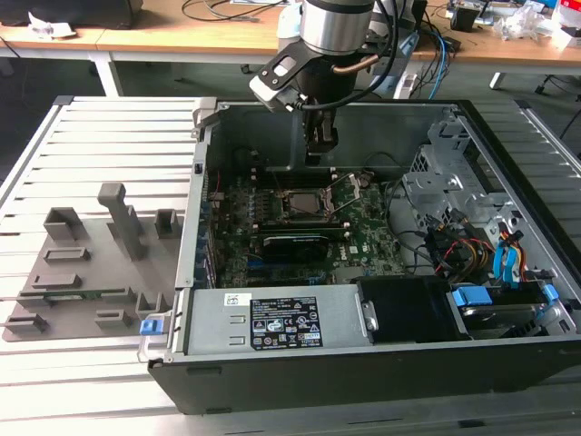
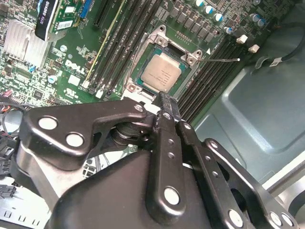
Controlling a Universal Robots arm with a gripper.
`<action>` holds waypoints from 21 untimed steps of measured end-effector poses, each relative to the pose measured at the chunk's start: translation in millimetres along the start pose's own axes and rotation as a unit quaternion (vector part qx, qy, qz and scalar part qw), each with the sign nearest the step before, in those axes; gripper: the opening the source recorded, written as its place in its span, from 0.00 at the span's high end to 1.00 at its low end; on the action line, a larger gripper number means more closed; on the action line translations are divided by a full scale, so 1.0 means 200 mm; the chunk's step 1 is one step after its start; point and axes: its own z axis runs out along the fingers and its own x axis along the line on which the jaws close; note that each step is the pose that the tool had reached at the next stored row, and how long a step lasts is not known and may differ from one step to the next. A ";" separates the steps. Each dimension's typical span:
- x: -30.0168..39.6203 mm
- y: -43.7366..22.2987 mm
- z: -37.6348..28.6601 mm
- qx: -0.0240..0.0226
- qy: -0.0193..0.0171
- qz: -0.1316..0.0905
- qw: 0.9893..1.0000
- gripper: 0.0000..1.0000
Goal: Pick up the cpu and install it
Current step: 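Close the cpu cover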
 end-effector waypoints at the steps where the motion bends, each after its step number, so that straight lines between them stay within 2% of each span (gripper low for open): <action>1: 0.000 0.000 0.000 0.000 0.000 0.000 1.000 0.89; 5: -0.001 0.029 0.000 0.000 0.000 0.000 1.000 0.89; 6: -0.002 0.052 0.000 0.000 0.000 0.000 1.000 0.89; 8: -0.004 0.123 0.000 0.000 0.000 0.000 1.000 0.89; 16: -0.007 0.222 -0.002 0.000 0.000 0.000 1.000 0.89; 17: -0.008 0.255 -0.002 0.000 0.000 0.000 1.000 0.89; 21: -0.009 0.308 0.001 0.000 0.000 0.000 1.000 0.89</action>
